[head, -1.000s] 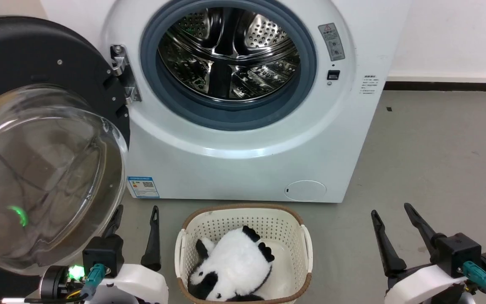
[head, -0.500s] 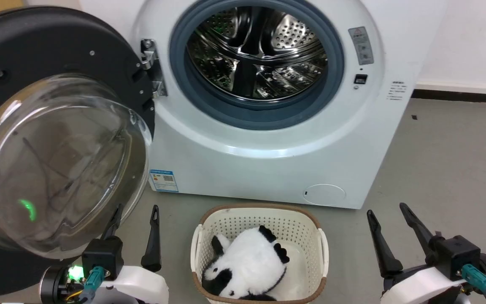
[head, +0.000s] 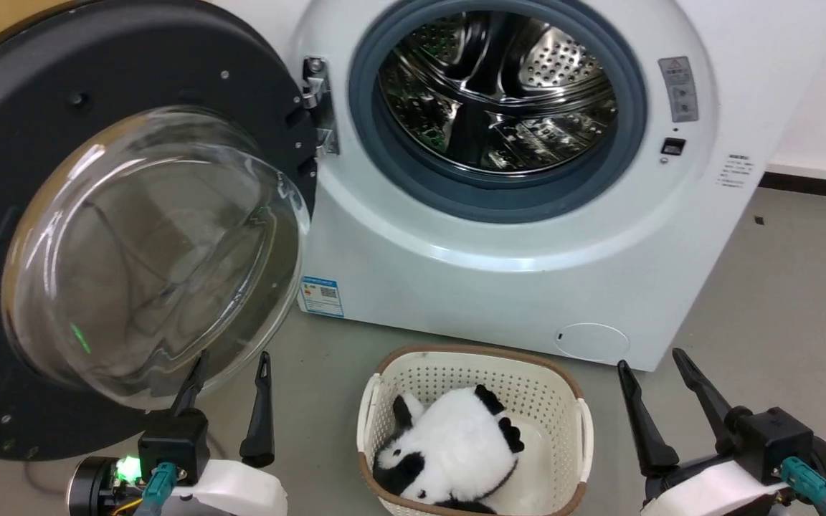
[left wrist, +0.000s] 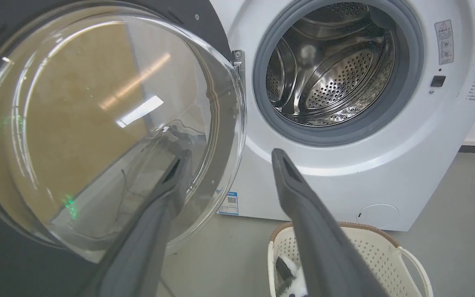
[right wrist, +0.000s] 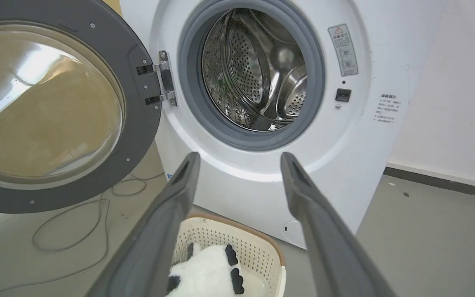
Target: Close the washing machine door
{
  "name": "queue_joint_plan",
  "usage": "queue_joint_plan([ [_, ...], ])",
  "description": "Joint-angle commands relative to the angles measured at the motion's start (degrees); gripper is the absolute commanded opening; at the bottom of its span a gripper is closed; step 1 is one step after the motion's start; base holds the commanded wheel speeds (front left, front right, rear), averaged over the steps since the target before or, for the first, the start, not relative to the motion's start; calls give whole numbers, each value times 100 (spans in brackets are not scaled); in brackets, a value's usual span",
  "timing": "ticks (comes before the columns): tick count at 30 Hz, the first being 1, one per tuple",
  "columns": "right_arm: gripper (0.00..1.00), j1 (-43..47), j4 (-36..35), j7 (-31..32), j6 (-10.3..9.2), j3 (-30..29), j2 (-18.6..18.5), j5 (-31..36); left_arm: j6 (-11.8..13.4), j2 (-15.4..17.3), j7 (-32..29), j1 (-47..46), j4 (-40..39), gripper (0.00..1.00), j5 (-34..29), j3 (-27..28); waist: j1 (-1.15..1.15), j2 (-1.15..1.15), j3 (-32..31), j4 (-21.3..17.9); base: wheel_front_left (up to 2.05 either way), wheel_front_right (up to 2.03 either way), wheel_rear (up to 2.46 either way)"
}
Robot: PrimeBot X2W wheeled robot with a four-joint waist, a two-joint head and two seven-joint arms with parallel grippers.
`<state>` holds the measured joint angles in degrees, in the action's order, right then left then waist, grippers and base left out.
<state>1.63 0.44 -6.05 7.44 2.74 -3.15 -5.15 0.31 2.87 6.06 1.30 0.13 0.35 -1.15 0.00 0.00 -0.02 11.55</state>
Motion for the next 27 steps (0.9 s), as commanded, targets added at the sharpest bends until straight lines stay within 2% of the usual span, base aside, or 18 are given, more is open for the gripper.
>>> queue_joint_plan([
  [1,100,56,23,-59,2,35,12,-47,-22,13,58,76,-25,100,40,-1,0,0,-8,84,0,0,0],
  [27,100,-152,245,-370,3,484,-47,-270,71,10,369,277,-230,100,101,59,0,0,80,826,0,0,0],
])
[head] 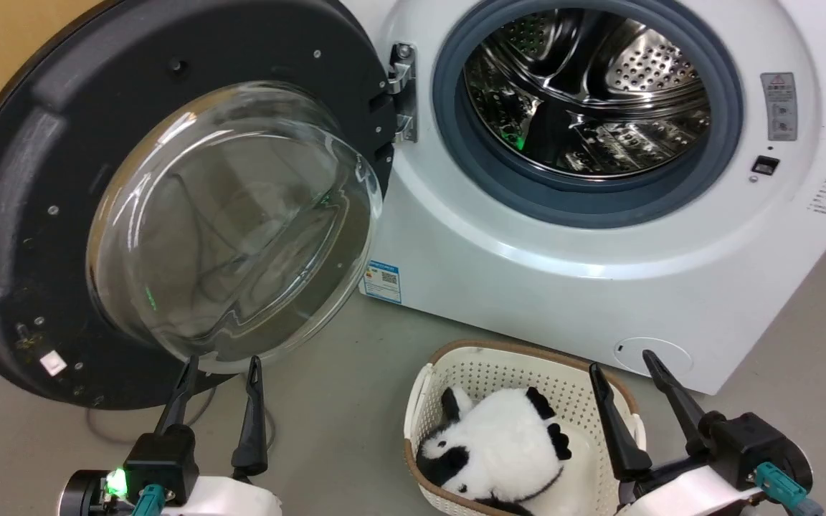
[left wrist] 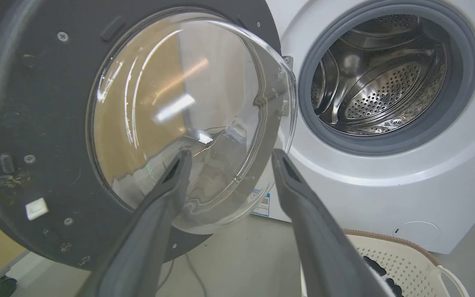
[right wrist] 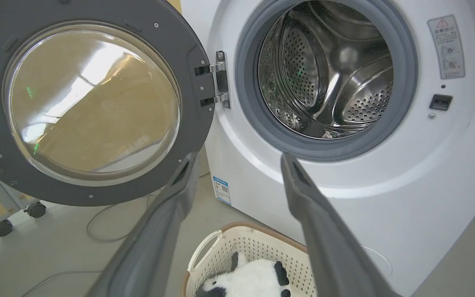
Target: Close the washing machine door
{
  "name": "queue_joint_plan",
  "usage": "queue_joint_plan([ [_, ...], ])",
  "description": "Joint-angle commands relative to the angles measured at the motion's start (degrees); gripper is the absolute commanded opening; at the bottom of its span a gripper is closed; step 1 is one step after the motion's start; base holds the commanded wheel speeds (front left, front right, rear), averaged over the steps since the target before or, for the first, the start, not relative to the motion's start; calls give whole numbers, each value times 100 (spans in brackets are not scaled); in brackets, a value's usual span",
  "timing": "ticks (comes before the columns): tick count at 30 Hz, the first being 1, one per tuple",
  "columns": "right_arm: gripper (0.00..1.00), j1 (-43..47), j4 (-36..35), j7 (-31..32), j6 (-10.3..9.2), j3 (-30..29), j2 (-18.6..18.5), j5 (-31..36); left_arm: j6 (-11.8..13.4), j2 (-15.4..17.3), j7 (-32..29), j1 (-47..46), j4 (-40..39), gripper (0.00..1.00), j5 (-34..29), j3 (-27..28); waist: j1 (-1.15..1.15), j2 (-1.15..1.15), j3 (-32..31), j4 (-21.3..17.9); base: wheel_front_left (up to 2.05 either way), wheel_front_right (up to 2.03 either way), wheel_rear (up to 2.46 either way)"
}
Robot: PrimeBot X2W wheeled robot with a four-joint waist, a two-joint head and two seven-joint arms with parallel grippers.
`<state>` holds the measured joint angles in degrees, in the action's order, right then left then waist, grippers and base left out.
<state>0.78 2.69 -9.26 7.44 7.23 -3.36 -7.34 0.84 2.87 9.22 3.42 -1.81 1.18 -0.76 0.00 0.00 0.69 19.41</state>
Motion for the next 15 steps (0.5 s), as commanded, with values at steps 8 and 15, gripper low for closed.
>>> queue_joint_plan([
  [8,100,-113,72,-133,3,178,-25,-154,39,10,136,110,-104,100,7,61,0,0,38,217,0,0,0],
  [15,100,-197,134,-229,3,287,-40,-267,64,9,232,143,-185,100,1,73,0,0,72,422,0,0,0],
])
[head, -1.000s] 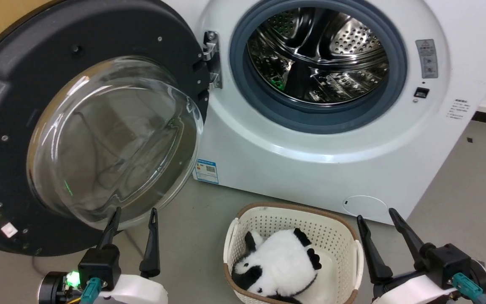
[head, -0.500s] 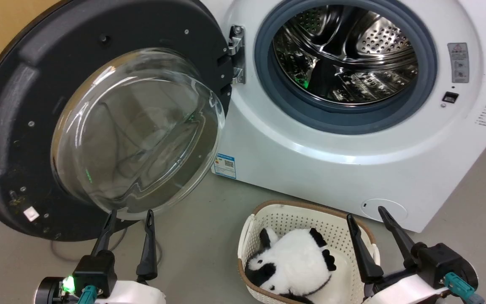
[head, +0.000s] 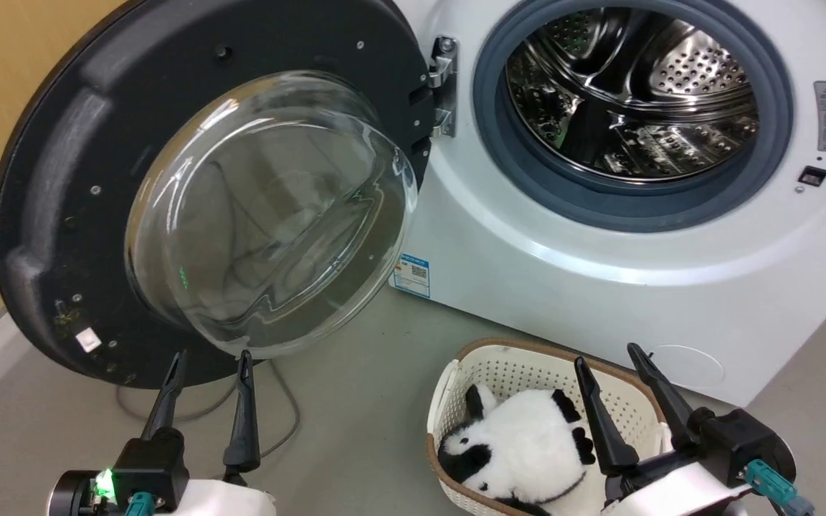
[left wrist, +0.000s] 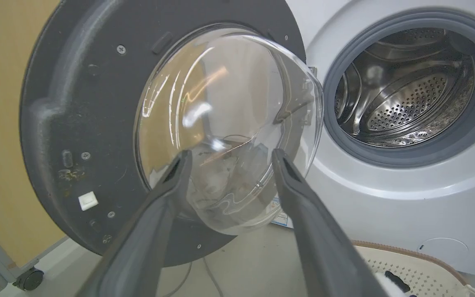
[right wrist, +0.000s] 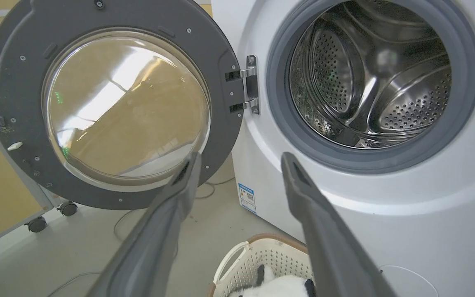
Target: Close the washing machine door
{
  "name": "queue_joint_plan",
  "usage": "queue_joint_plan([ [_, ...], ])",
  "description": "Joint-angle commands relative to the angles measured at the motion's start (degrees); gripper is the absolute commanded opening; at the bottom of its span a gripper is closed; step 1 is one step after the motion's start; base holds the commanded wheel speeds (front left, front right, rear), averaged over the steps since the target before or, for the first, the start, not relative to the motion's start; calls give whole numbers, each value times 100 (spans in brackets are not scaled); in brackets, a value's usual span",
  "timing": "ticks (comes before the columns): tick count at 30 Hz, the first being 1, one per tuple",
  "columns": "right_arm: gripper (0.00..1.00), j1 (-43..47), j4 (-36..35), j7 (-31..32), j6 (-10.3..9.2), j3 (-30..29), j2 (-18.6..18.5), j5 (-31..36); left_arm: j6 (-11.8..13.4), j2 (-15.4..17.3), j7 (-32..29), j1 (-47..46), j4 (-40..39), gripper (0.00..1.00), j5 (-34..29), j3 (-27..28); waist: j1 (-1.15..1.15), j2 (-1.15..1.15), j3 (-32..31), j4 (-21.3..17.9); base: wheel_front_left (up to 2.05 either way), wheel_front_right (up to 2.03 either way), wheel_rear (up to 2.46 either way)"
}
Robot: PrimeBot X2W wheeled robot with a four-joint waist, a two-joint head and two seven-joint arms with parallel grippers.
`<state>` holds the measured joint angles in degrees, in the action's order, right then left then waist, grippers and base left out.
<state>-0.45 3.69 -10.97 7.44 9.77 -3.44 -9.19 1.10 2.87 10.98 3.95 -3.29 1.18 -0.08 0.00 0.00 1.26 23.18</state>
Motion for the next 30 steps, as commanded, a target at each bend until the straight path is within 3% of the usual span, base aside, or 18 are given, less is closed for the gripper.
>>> queue_joint_plan([
  [1,100,-78,38,-69,4,40,-35,-94,44,9,68,100,-48,100,3,3,0,0,16,70,0,0,0],
  [30,100,73,66,-403,5,265,-69,-379,91,5,402,253,-179,100,41,6,0,0,-57,698,0,0,0],
])
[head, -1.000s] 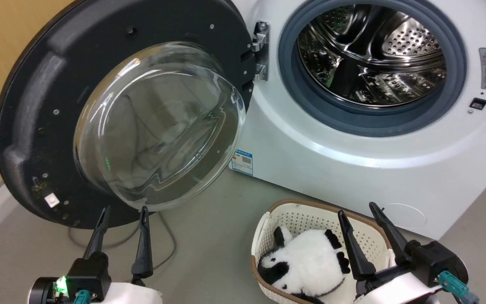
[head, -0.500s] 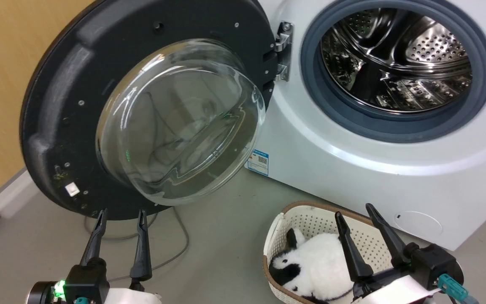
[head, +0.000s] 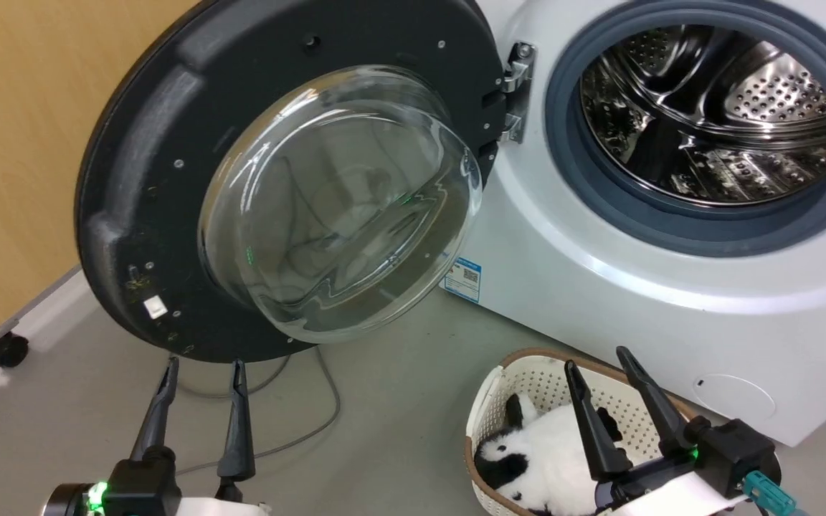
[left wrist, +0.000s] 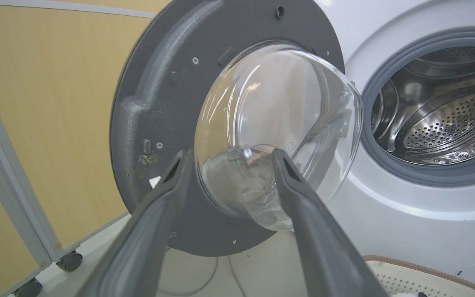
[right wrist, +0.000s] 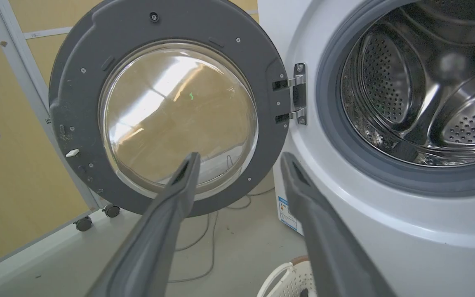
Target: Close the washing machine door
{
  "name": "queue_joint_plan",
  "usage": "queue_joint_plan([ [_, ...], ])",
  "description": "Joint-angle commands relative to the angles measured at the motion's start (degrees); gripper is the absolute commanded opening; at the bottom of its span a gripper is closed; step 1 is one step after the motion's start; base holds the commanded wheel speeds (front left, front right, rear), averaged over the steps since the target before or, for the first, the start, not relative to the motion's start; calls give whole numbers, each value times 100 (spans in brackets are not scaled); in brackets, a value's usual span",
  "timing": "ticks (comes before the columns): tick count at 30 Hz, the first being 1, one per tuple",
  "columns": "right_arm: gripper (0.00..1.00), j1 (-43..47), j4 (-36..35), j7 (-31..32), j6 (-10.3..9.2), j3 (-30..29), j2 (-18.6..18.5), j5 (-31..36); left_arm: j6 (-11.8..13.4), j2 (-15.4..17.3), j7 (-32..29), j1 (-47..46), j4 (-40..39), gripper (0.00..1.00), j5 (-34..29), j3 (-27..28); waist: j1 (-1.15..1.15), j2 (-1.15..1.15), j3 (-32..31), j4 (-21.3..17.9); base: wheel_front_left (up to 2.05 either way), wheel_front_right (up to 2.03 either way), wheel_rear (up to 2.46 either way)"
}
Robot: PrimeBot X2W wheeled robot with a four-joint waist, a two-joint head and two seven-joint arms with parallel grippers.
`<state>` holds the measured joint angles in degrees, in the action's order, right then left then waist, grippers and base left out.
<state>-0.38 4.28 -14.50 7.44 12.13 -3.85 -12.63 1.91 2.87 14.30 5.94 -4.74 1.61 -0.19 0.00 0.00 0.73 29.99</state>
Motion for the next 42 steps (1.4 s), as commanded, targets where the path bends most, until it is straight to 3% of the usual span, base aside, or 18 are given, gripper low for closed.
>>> queue_joint_plan([
  [1,100,72,5,-50,5,27,-28,-31,8,5,70,52,-38,100,0,29,0,0,-5,16,0,0,0],
  [10,100,101,-37,-50,5,-5,-32,4,-15,11,70,-2,-305,100,50,186,0,0,47,33,0,0,0],
  [15,100,83,-62,-50,5,-28,-84,55,14,24,70,-219,-813,100,249,592,0,0,163,45,0,0,0],
  [19,100,80,-115,-50,5,-87,-154,118,-206,275,70,-636,-1054,100,409,1049,0,0,293,45,0,0,0],
  [23,100,75,-190,-50,5,-119,-209,194,-543,746,70,-1266,-736,100,725,1567,0,0,504,-49,0,0,0],
  [24,100,51,-200,-50,5,-107,-227,215,-601,854,70,-1444,-557,45,881,1710,0,0,575,-99,0,0,0],
  [25,100,22,-209,-50,5,-95,-248,236,-653,972,70,-1627,-335,0,1049,1847,0,0,637,-149,0,0,0],
  [28,100,-71,-238,-50,5,-54,-289,282,-789,1450,53,-2242,467,0,1636,2255,0,0,810,-324,0,0,0],
  [33,100,-208,-311,-50,5,-59,-356,337,-882,2216,-504,-3286,2021,0,2619,2707,0,0,1050,-574,0,0,0],
  [38,100,-320,-348,-50,5,-60,-388,366,-905,2547,-1337,-4329,3656,0,4014,3395,0,0,1192,-796,0,0,0],
  [42,100,-375,-360,-50,5,-26,-368,373,-862,2744,-2339,-4730,4809,0,4871,3831,0,0,1237,-940,0,0,0],
])
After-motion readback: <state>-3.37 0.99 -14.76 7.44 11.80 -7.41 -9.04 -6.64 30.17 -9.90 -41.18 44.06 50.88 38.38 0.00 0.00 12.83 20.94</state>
